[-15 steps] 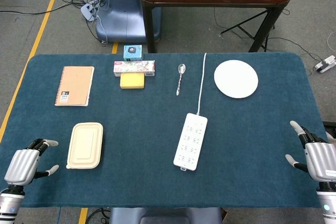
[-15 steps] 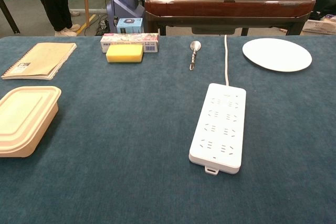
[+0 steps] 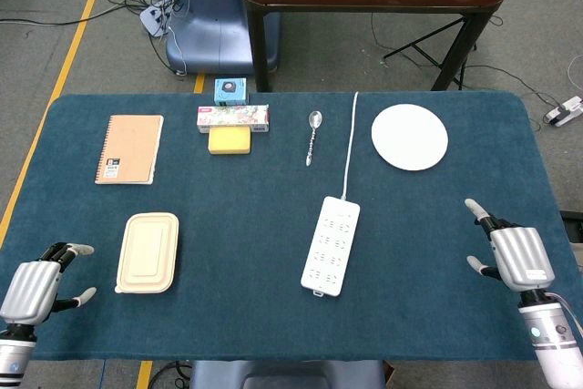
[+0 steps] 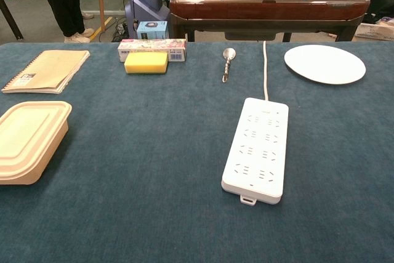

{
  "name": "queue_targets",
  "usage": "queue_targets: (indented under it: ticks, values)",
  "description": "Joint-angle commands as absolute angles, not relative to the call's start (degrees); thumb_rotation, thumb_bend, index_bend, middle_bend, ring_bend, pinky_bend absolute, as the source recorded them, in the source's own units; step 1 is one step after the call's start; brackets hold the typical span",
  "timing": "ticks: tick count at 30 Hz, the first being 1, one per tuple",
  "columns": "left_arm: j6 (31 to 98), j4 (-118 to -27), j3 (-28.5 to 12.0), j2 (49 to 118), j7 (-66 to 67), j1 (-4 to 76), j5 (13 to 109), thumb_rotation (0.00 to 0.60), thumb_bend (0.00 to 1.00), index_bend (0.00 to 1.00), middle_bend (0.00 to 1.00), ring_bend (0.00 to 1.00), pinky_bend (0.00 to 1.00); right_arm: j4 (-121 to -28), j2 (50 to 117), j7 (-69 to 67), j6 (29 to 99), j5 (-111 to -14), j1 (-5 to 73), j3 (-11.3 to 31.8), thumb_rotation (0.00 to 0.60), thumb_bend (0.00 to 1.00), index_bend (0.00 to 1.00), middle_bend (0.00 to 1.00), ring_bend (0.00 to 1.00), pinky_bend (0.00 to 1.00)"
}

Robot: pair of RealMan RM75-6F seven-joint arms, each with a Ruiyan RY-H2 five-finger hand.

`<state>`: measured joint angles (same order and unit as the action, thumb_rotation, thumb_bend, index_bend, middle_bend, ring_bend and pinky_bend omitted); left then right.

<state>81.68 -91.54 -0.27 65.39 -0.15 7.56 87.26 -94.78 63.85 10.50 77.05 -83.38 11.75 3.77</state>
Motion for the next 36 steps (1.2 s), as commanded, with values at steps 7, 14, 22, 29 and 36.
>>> queue_targets:
  ticks: [7, 14, 22, 29, 36]
  values:
    - [81.75, -91.5, -0.6, 64.93, -1.26, 7.44, 86.68, 0.6, 0.13, 0.39, 0.36, 0.26, 0.55, -98.09, 65.44, 23.12, 62.99, -76.02, 24.16, 10.02, 0.6, 0.52, 0.19, 0.93, 1.0, 1.0]
    - [82.12, -91.05, -0.95, 64.76, -0.75, 7.18, 86.01, 0.6, 0.13, 0.39, 0.36, 0.26, 0.55, -97.78, 69.74, 31.93, 57.56, -69.1, 30.65, 11.96, 0.6, 0.73, 0.25, 1.0, 1.0, 1.0]
    - [82.4, -91.31, -1.12, 64.78, 0.48, 6.86, 85.47, 0.6, 0.13, 0.39, 0.36, 0.26, 0.55, -96.45, 75.16, 38.72, 54.13, -62.76, 36.62, 11.84, 0.6, 0.86, 0.26, 1.0, 1.0, 1.0]
    - [81.9, -91.27, -1.2, 64.68, 0.25, 6.93, 85.07, 0.6, 0.13, 0.39, 0.36, 0.26, 0.55, -95.1, 78.46, 42.3, 52.85, -58.75, 40.26, 10.67, 0.6, 0.9, 0.27, 1.0, 1.0, 1.0]
    - [81.38, -91.14, -1.28, 64.7, 0.49, 7.02, 84.59, 0.6, 0.13, 0.39, 0.36, 0.26, 0.55, -93.61, 80.44, 44.12, 52.46, -55.56, 42.42, 9.11, 0.6, 0.91, 0.28, 1.0, 1.0, 1.0]
